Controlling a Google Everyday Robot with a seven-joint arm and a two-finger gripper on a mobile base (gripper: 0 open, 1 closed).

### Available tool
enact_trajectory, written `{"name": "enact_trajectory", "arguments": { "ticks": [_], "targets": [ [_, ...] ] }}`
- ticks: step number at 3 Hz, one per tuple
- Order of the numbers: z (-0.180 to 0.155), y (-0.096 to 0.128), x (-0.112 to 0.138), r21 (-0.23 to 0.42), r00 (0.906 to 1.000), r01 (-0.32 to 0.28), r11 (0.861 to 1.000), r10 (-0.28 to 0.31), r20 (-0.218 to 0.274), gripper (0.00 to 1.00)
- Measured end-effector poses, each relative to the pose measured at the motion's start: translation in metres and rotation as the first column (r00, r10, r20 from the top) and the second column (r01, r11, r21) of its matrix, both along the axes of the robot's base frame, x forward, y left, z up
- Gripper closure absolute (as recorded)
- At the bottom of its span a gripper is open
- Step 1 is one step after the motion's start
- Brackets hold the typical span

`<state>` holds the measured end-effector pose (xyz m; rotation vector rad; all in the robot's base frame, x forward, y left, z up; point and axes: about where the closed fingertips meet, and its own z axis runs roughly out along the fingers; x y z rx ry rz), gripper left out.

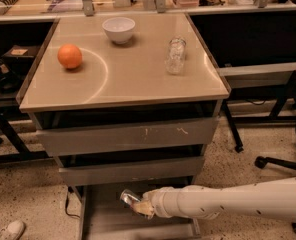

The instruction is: Pick redbull can from bottom drawer and place on counter

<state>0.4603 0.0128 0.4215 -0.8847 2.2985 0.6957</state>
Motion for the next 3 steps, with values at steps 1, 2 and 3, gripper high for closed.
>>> {"name": "enact_trajectory", "arguments": {
  "ticks": [1,2,3],
  "targets": [
    [0.000,0.001,0.000,0.000,1.0000,-0.004,1.000,0.004,0.003,1.00],
    [0.023,0.003,0.008,-0.003,0.9997,-0.007,1.000,0.007,0.024,1.00],
    [0.058,0.004,0.014,0.005,0.9986,-0.002,1.000,0.002,0.053,1.00]
  ]
}}
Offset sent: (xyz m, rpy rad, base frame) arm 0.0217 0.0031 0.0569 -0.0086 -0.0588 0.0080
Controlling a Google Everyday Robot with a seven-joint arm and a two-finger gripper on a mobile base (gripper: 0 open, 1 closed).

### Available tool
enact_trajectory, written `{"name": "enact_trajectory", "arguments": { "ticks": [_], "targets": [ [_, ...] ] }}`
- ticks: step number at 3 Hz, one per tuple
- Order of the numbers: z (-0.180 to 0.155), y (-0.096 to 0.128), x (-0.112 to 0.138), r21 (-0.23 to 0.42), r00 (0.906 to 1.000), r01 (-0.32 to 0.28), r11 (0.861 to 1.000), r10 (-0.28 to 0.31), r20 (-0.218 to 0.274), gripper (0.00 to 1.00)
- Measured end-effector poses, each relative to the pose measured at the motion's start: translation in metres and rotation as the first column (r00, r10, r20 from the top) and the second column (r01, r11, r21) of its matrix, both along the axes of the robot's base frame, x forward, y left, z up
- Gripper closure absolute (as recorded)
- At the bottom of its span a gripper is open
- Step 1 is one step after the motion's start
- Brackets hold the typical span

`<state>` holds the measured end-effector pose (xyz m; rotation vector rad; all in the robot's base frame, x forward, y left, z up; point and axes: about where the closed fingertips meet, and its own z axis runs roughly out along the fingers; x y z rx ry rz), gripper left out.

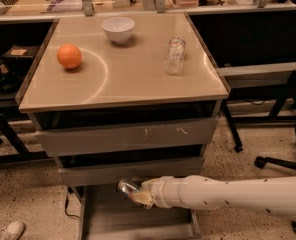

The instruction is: Pick redbull can from bottom drawer and place on counter

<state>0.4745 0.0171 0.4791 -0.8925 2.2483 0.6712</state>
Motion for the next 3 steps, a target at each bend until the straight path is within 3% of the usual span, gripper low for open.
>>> {"name": "enact_trajectory", "arguments": {
  "ticks": [2,3],
  "targets": [
    [0.072,-0.019,-0.002,0.017,0.9954,0.039,0.999,-0.040,0.087,1.00],
    [0.072,-0.019,-0.002,0.017,0.9954,0.039,0.999,-0.040,0.087,1.00]
  ]
}}
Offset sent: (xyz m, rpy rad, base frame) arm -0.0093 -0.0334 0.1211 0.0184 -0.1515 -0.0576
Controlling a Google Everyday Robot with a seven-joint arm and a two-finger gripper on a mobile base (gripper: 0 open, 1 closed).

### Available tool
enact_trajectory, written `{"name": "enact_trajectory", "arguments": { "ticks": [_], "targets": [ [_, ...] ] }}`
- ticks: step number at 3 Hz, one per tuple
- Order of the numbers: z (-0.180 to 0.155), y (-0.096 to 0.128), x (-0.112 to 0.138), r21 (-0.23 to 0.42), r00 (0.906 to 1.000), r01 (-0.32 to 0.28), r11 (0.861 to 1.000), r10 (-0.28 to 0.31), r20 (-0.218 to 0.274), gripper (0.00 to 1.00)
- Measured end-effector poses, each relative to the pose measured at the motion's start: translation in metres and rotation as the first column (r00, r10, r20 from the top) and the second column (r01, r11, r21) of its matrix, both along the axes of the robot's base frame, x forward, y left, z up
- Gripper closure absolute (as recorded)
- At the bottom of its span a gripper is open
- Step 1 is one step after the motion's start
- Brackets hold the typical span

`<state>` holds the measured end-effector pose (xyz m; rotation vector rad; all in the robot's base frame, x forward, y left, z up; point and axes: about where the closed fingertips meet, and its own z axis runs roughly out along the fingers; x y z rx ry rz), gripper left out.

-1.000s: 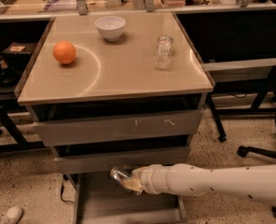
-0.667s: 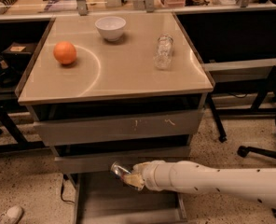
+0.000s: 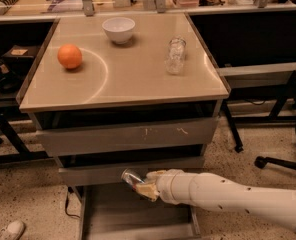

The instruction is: Pick redbull can from bottom drawer and place on counter

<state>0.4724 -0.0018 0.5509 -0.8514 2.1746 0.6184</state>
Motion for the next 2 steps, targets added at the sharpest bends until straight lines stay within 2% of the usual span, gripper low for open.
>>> {"name": "enact_trajectory", "arguments": {
  "ticks": [1,2],
  "targets": [
    [0.016,0.003,0.004,-0.001,0.9998,-0.004,1.000,0.004,0.020,1.00],
    [0.057,0.006,0.008,-0.013,0.9981,-0.012,1.000,0.013,0.060,1.00]
  ]
}}
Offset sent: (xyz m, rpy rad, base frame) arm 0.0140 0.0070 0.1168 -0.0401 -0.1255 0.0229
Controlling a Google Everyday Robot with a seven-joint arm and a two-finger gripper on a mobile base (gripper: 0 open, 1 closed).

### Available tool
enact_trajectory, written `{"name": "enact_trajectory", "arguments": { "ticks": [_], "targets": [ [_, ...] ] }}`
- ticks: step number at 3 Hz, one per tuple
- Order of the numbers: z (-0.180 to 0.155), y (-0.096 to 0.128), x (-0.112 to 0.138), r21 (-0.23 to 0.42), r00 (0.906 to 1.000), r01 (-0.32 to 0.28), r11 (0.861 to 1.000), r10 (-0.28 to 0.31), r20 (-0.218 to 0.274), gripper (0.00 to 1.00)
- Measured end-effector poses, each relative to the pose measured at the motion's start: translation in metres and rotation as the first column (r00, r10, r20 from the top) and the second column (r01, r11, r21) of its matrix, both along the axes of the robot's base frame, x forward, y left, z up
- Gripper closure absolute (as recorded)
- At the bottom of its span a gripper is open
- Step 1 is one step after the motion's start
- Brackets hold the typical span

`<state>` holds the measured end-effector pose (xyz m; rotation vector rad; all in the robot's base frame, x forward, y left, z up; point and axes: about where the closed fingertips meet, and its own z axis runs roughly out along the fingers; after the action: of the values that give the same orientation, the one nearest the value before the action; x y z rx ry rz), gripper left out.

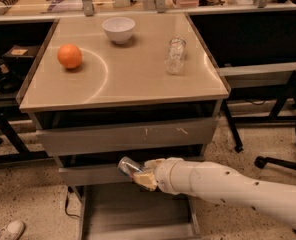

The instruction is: Pick redbull can from bottom drawer and place on counter

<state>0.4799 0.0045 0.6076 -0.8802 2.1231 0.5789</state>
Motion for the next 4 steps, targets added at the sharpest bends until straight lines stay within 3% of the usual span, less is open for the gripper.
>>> {"name": "enact_trajectory", "arguments": {
  "ticks": [1,3,4],
  "targets": [
    [0.042,0.001,-0.001,-0.031,0.9990,-0.003,1.000,0.004,0.044,1.00],
    [0.135,0.007,-0.004,-0.096,0.9833,-0.043,0.994,0.059,0.172,1.00],
    [0.139,0.007,-0.005,-0.100,0.9821,-0.043,0.994,0.061,0.178,1.00]
  ]
}}
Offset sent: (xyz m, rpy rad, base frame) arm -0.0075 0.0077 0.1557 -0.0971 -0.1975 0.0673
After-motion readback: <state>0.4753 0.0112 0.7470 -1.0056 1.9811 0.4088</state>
